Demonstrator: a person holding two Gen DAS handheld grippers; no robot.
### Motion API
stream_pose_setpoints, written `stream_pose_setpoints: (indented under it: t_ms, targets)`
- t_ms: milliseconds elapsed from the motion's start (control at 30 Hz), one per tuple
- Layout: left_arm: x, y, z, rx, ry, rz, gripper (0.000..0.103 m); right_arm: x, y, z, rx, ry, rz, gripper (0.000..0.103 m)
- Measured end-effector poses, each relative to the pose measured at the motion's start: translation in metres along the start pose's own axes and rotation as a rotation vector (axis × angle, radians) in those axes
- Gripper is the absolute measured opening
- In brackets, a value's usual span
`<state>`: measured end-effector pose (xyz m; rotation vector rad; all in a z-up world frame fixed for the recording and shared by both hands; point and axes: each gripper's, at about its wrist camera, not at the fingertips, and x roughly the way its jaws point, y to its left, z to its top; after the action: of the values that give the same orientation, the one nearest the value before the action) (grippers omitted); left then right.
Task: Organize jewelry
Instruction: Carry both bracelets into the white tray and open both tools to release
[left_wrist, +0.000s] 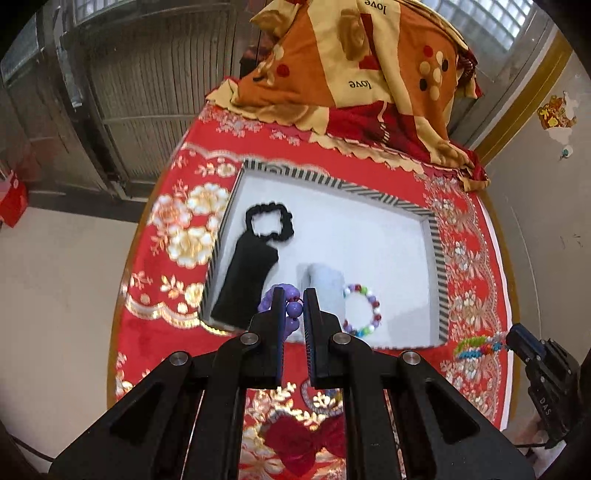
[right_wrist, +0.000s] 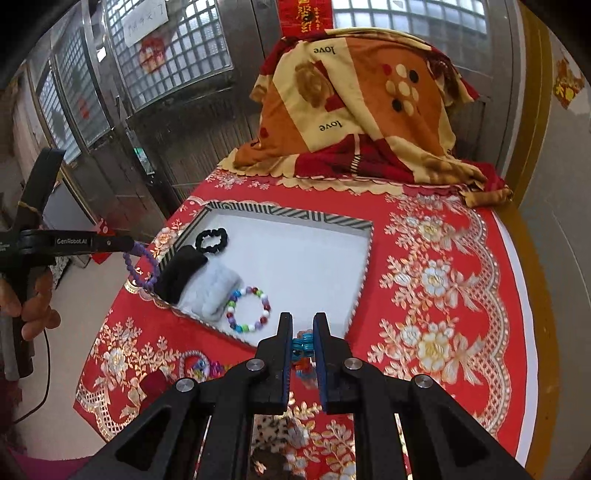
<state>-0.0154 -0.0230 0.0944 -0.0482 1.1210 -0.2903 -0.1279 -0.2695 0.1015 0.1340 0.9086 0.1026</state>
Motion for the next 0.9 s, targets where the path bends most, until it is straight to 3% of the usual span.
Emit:
stream_pose_setpoints:
  t_ms: [433,900]
  targets:
    - [0.037,-0.014,0.045,0.078,-0.003,0.036,0.008,0.055,0.024,0.043,-0.048,0.059,0.005,0.011]
    - [0.094,-0.033,0.099,0.104,0.051,-0.011,0.008,0.136,0.049,0.086,-0.032,0.145,0.059,0.011]
